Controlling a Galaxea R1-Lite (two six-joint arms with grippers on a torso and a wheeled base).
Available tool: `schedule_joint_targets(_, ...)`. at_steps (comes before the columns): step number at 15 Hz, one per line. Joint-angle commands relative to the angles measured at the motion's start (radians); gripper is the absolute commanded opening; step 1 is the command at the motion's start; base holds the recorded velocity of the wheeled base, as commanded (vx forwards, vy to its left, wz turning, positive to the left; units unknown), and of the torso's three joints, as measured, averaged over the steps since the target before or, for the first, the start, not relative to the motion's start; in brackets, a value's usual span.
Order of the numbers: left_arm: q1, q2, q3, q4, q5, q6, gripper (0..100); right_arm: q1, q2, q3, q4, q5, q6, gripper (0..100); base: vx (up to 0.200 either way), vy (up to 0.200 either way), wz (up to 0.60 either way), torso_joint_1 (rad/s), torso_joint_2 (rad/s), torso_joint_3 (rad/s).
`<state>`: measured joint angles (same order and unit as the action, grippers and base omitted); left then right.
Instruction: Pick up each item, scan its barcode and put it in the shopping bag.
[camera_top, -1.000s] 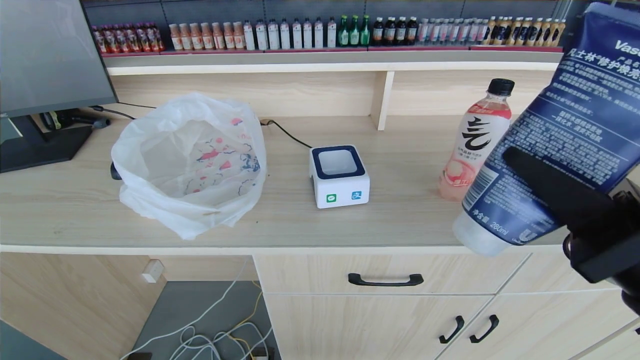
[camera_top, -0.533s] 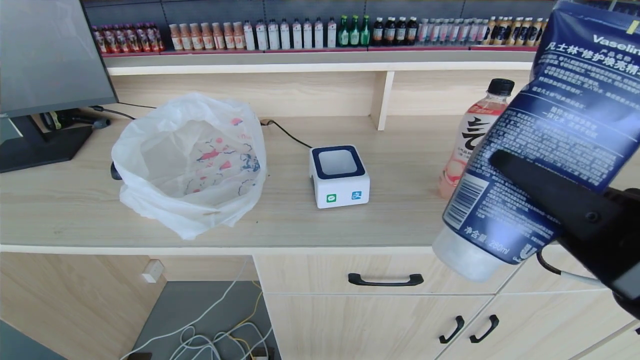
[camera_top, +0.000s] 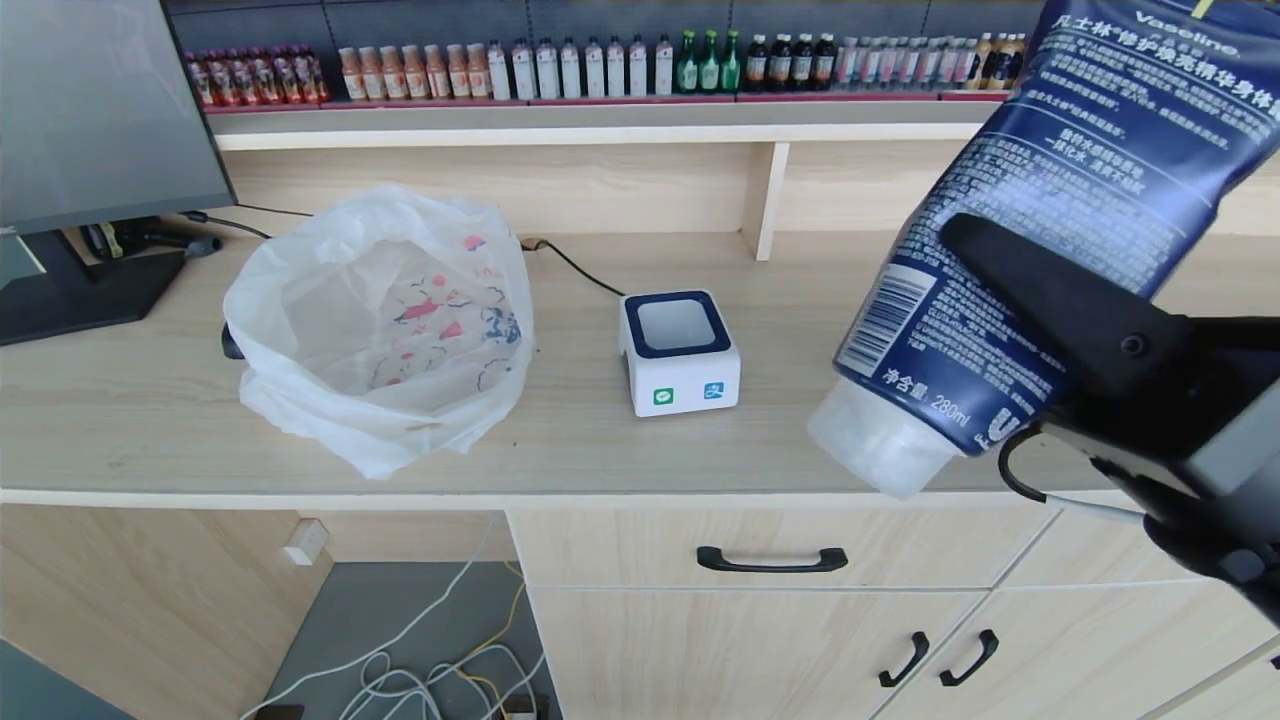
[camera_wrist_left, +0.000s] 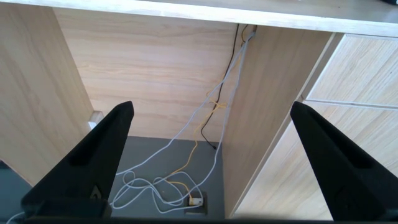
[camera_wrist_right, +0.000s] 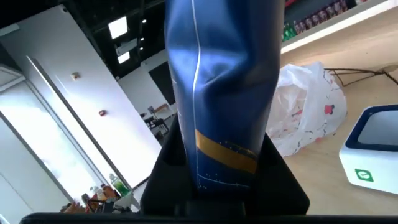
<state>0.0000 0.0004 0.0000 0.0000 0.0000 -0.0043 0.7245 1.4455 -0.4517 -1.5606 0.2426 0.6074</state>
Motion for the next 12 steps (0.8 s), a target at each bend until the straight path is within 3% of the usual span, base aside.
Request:
schedule_joint_targets(1, 0.000, 0.000, 0.000, 0.000, 0.000, 0.000, 100, 0.056, -0.014, 0.010, -0.010, 0.004, 0.069, 0, 0.000, 0.000, 0.00, 0.000, 0.00, 0.000)
schedule_joint_targets(3, 0.000, 0.000, 0.000, -0.002, 0.000, 0.000, 100, 0.061, -0.047, 0.013, -0.010, 0.055, 0.109, 0, 0.000, 0.000, 0.00, 0.000, 0.00, 0.000)
schedule_joint_targets(12, -0.002, 0.000, 0.000, 0.000, 0.000, 0.000, 100, 0.119, -0.065, 0.008, -0.010, 0.057, 0.209, 0, 0.000, 0.000, 0.00, 0.000, 0.00, 0.000)
